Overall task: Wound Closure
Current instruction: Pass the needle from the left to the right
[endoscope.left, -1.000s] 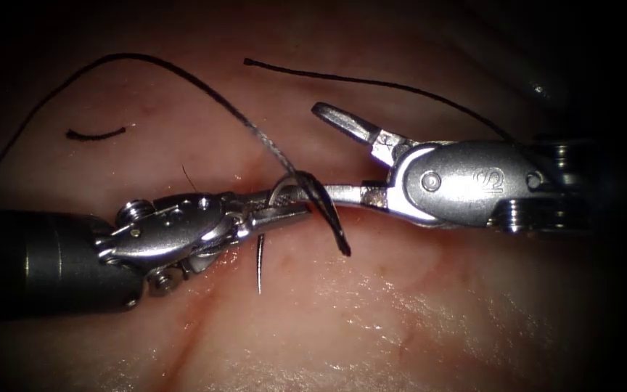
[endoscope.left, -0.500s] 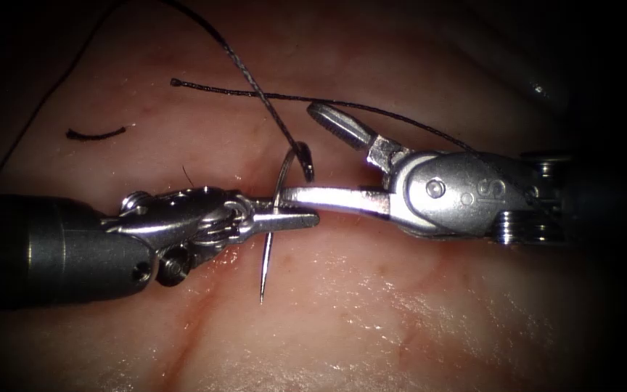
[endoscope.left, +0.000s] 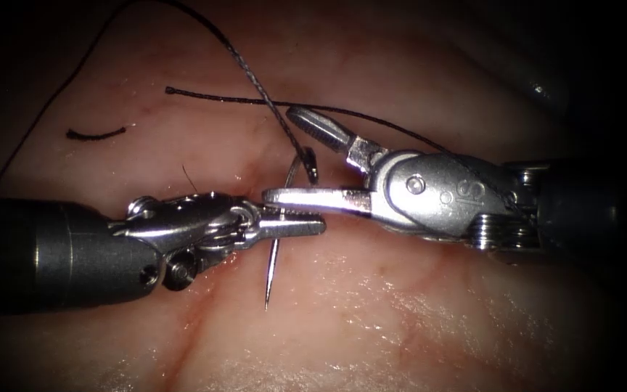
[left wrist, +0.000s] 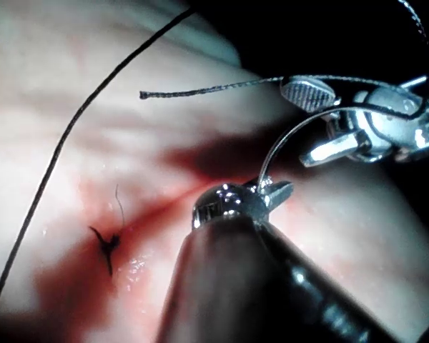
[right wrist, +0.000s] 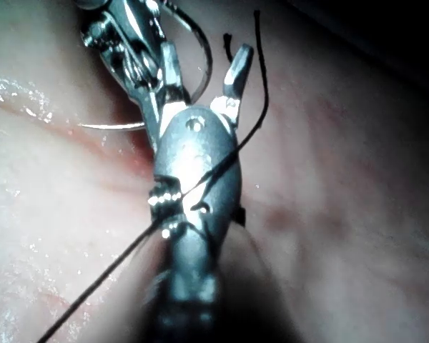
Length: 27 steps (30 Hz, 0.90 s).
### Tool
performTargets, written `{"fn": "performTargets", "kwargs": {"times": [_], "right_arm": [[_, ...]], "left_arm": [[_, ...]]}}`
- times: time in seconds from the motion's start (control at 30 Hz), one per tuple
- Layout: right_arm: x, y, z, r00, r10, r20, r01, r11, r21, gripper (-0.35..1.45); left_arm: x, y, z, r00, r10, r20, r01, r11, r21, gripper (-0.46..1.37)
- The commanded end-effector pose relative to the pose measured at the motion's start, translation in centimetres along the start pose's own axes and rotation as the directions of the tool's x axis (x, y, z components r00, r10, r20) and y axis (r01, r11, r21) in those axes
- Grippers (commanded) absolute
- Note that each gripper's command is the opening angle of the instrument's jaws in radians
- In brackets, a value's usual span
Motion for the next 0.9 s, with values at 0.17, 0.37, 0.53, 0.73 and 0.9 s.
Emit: {"fn": "performTargets", "kwargs": {"times": [0.17,0.37,0.53,0.73,0.9], "right_arm": [[0.02,0.01,0.01,1.000,0.003,-0.002,-0.003,1.000,-0.001,0.80],[0.05,0.03,-0.02,1.000,0.005,-0.012,-0.005,1.000,0.001,0.02],[0.05,0.05,-0.08,1.000,-0.011,-0.016,0.011,1.000,0.011,-0.35],[0.06,0.07,-0.13,1.000,-0.016,-0.015,0.016,1.000,0.013,-0.35],[0.06,0.06,-0.13,0.999,-0.039,-0.013,0.039,0.999,0.011,-0.35]], "left_arm": [[0.00,0.01,0.00,1.000,0.002,0.003,-0.002,1.000,-0.024,-0.35],[-0.01,0.02,0.00,1.000,0.004,0.004,-0.004,1.000,-0.026,-0.35],[-0.04,0.03,-0.02,1.000,0.007,0.009,-0.007,0.999,-0.034,-0.35],[-0.10,0.05,-0.03,1.000,0.020,0.015,-0.019,0.999,-0.046,-0.35],[-0.07,0.03,0.03,0.983,0.183,0.008,-0.183,0.982,-0.036,0.88]]}}
